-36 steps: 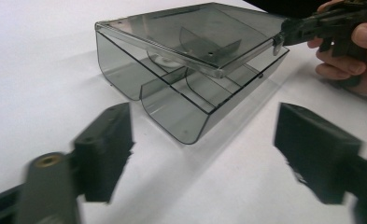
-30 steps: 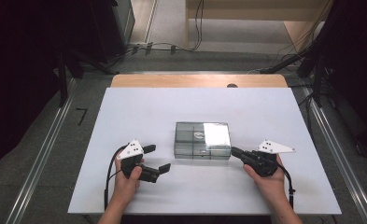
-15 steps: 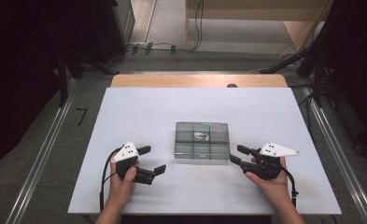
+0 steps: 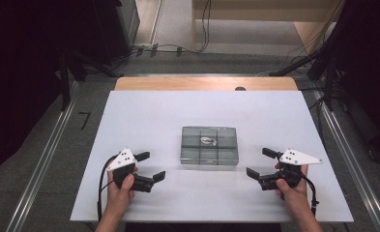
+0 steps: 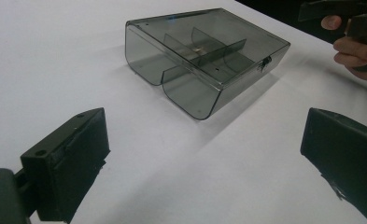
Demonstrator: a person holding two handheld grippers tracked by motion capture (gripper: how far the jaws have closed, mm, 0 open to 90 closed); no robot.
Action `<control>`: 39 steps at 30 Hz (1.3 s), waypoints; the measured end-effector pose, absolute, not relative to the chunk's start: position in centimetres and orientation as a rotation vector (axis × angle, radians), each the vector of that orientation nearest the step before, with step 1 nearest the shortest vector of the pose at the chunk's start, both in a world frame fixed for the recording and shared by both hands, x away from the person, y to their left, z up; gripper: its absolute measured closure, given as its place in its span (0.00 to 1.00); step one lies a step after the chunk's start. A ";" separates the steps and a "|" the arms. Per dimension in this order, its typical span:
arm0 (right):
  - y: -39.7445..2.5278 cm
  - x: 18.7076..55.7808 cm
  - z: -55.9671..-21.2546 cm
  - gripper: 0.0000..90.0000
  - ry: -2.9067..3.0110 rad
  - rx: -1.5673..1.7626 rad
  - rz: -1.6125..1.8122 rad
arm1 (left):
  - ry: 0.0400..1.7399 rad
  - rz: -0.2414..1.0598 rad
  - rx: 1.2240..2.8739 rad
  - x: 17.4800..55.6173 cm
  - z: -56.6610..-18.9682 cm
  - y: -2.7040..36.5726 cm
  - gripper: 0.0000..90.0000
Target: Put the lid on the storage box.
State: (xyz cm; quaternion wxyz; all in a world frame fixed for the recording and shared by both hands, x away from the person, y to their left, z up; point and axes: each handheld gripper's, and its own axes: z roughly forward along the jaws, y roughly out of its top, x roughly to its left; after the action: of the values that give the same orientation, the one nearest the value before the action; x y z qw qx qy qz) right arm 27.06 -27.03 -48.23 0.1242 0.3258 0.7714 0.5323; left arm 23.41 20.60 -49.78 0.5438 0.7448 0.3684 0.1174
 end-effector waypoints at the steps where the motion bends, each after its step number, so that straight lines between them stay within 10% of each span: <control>1: -27.3 27.0 -48.2 0.00 2.243 0.949 1.542 | 0.875 0.280 1.770 23.3 -49.8 20.7 0.01; 39: -36.3 26.1 -49.3 0.00 2.157 1.097 1.375 | 0.958 0.349 1.761 22.0 -50.2 25.0 0.00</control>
State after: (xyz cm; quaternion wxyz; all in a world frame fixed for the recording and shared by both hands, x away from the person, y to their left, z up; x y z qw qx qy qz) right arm 26.10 -36.32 -49.27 0.1784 0.3877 0.7625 0.4863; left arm 21.95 25.02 -50.17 0.5256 0.7362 0.4007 0.1458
